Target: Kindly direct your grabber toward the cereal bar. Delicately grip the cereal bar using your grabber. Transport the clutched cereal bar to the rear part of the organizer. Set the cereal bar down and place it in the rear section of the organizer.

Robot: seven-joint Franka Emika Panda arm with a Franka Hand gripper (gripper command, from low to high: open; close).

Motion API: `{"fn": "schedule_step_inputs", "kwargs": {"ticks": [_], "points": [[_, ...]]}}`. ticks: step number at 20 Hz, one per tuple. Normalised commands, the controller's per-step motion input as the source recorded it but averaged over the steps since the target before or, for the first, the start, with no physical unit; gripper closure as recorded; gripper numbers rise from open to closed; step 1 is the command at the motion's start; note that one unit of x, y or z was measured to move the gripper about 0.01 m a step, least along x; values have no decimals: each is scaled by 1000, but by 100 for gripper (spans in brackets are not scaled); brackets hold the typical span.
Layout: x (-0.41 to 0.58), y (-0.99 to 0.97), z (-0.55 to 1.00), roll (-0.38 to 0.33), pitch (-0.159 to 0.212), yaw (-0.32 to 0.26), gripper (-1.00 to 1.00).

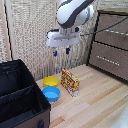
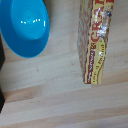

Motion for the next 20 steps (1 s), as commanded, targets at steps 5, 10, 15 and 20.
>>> {"fn": "schedule_step_inputs", "kwargs": {"ticks": [5,10,15,20], "points": [[-186,-598,-308,11,13,-128,-100],[-157,-609,-275,0,64,-131,-100],[-13,-147,-362,-10,4,-34,-100],[124,135,-357,-60,0,0,-100]]}}
